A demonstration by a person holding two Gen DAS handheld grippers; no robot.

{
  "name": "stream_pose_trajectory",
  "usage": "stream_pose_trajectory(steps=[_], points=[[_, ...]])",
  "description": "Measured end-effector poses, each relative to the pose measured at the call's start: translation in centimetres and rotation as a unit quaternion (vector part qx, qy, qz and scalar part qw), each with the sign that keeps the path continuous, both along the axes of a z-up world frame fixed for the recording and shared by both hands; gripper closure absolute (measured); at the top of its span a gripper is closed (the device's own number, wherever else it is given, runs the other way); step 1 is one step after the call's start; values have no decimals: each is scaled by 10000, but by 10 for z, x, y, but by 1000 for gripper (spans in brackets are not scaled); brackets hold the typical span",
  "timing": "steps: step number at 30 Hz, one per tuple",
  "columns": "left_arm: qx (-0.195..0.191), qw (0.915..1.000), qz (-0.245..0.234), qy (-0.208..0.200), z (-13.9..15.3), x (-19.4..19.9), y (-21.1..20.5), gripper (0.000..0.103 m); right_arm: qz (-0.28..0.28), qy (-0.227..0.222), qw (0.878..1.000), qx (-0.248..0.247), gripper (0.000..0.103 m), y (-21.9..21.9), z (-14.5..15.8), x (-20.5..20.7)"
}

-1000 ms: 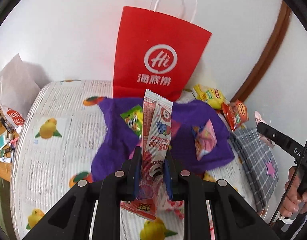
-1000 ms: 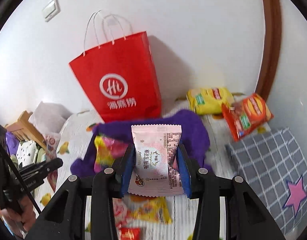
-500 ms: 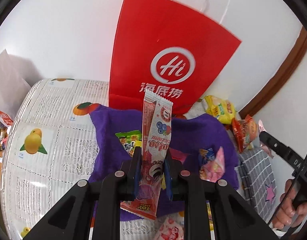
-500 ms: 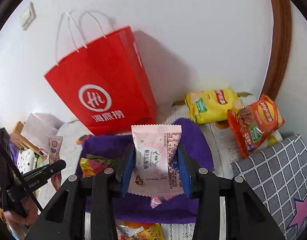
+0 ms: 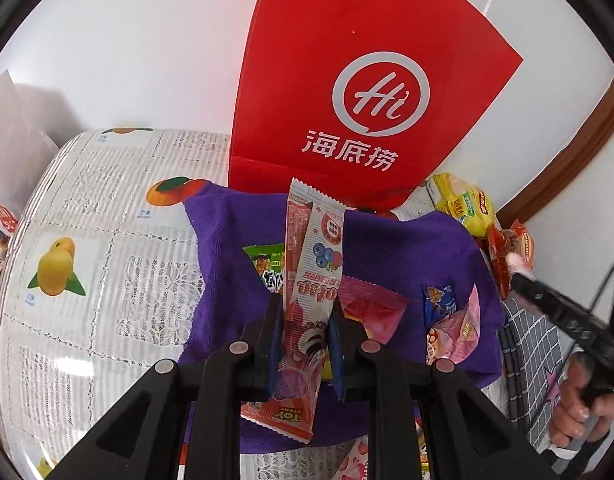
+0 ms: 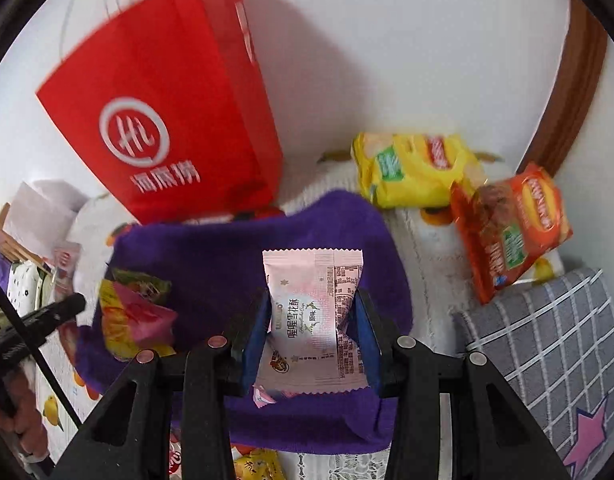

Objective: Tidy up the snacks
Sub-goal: 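Carry both held packets over the purple towel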

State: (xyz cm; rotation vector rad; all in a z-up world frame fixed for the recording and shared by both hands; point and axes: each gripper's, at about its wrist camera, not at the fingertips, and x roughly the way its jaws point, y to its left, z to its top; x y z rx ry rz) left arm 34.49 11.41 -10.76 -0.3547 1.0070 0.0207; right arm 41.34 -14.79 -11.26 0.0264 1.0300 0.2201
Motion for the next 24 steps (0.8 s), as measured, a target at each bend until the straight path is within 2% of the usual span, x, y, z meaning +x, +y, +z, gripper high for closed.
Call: stream_pose_trajectory(steps=[12,17,24], points=[[-128,9998,-10,128,-10,4,-1,83,-93,606,9981,80,61,-6,-35,19],[-82,9998,42,157,-13,4,-3,83,-79,649,9978,86,61,-4,-38,19],[-231,9993,180,228,-18,5,1,83,-77,849,9960,253,61,1,-48,24]])
